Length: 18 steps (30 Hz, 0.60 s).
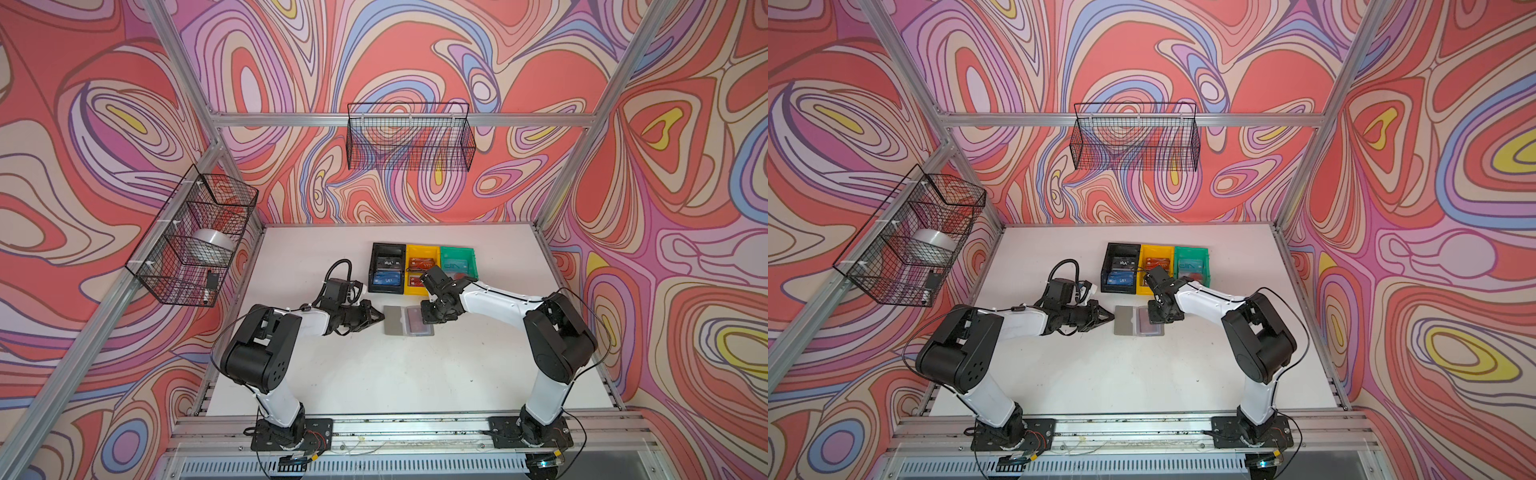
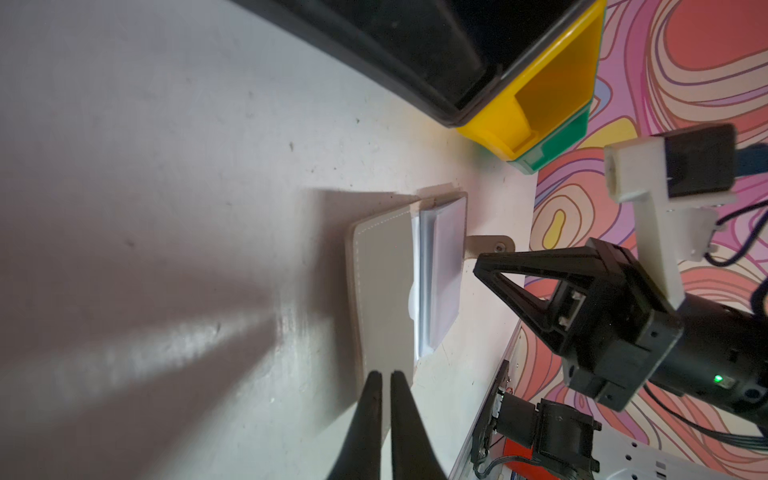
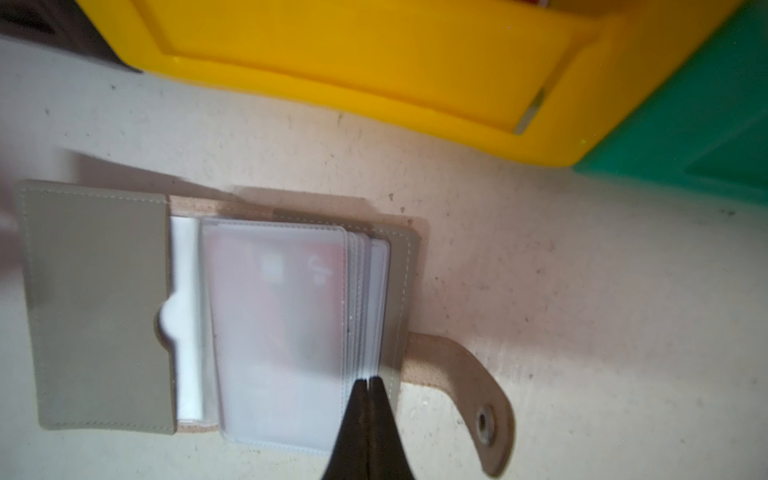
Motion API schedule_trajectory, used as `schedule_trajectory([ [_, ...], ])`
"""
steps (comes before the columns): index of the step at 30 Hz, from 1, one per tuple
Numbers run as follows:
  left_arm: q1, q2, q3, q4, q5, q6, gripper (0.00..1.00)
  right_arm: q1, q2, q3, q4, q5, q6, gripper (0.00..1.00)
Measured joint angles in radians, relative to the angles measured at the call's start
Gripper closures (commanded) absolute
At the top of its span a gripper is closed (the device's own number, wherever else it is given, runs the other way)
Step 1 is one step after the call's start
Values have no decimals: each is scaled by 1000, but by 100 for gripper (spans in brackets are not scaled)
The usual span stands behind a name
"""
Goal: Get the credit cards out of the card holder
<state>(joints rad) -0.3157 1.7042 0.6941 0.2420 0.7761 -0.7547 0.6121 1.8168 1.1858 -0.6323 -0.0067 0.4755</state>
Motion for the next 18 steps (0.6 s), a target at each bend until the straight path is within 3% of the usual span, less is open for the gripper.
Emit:
schedule_trajectory([
  [18, 0, 28, 0, 2, -18, 2, 90, 0, 58, 27, 19, -24, -6, 100],
])
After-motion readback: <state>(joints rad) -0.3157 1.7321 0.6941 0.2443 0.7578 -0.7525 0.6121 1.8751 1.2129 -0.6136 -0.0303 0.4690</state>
